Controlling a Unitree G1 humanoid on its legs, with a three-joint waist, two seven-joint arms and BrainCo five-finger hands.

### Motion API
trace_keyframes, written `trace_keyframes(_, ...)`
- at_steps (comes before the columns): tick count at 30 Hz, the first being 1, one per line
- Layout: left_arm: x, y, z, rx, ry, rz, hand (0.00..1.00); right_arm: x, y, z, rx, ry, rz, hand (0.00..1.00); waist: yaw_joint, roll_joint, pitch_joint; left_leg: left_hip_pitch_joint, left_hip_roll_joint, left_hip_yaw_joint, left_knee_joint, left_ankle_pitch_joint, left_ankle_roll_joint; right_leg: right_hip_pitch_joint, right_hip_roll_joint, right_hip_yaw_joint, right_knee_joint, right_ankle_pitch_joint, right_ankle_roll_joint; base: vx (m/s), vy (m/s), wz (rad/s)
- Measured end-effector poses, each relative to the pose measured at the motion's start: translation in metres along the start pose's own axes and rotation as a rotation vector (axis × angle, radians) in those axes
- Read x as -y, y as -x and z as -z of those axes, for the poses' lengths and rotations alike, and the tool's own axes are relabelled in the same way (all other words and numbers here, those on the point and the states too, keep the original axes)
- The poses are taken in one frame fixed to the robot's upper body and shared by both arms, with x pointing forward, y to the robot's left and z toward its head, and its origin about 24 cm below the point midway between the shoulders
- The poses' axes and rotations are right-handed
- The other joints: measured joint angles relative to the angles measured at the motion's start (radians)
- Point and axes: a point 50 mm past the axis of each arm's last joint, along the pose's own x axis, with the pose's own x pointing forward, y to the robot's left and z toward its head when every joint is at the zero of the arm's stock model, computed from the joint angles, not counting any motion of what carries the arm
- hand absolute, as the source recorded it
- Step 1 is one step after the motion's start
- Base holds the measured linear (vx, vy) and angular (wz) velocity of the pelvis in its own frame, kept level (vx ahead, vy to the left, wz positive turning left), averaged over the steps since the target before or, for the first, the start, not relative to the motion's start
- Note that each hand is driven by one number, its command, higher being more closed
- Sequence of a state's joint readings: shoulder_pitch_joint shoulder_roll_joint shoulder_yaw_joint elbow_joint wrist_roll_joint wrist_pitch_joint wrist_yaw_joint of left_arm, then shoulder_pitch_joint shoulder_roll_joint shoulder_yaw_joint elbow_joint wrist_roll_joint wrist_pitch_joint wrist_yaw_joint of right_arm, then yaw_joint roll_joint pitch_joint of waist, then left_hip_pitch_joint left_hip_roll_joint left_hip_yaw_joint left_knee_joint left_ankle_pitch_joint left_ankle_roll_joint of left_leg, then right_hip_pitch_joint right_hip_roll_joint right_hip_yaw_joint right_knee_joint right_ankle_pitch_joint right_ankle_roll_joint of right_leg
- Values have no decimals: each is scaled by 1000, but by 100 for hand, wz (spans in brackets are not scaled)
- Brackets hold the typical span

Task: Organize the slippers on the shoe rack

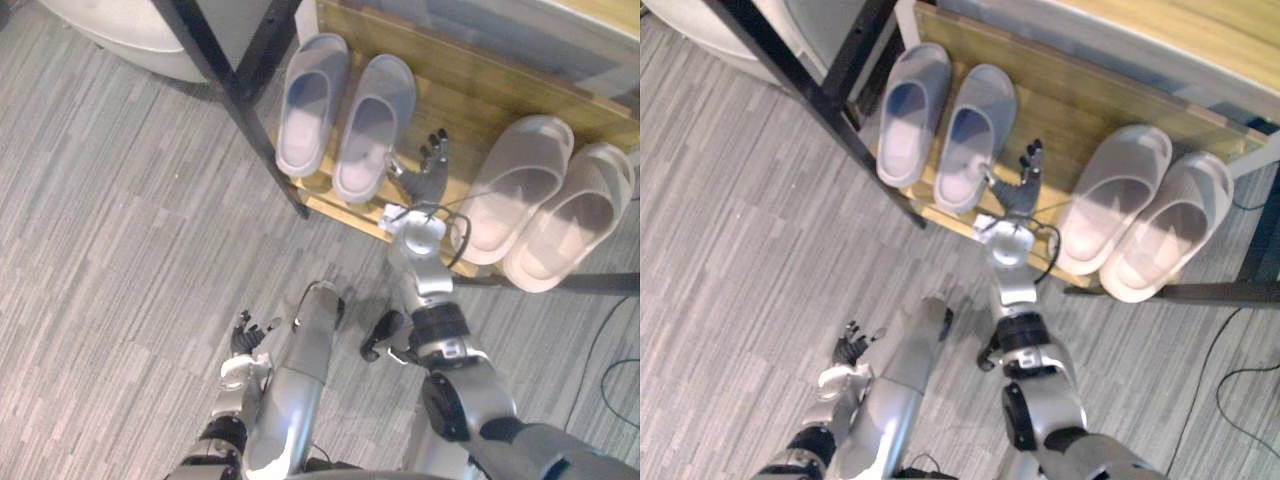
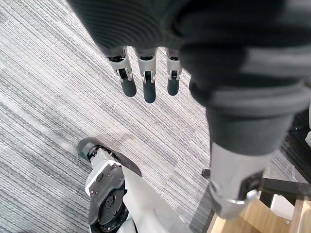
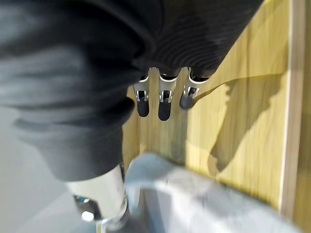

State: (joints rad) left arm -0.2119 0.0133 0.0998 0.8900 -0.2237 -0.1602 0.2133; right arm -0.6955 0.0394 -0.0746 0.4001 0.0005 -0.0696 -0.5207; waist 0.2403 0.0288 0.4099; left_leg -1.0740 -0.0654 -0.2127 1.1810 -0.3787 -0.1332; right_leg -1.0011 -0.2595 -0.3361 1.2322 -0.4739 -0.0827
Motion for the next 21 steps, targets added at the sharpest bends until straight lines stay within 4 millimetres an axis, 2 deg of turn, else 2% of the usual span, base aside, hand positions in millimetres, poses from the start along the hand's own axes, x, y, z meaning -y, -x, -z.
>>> trace_keyframes(1, -2, 0, 1, -4, 3, -5, 0, 2, 1, 2, 3, 24, 10, 0, -8, -1, 3, 9, 2, 2, -4, 0, 0, 9, 1, 0, -5, 0, 0, -5, 32, -1)
trace_keyframes(7, -3, 0, 1, -5, 16, -15, 0, 4, 3, 5, 4, 42, 11, 0, -14, -2, 3, 14, 5, 9, -13, -1, 1, 13, 2, 4, -16, 3, 5, -6, 26, -2)
trace_keyframes(12, -3, 0, 1, -5, 20, -15, 0, 0, 3, 3, 0, -20, -52, 0, -14, -2, 15, 20, 4, 10, -13, -1, 1, 21, 2, 6, -19, 2, 8, -4, 30, 0)
trace_keyframes(21, -5, -1, -1, -4, 30, -24, 0, -27, 10, -2, -7, -107, -206, 0, -17, -2, 25, 12, -10, -8, -17, -5, 10, 27, -8, -12, -22, -4, 19, -5, 24, 6)
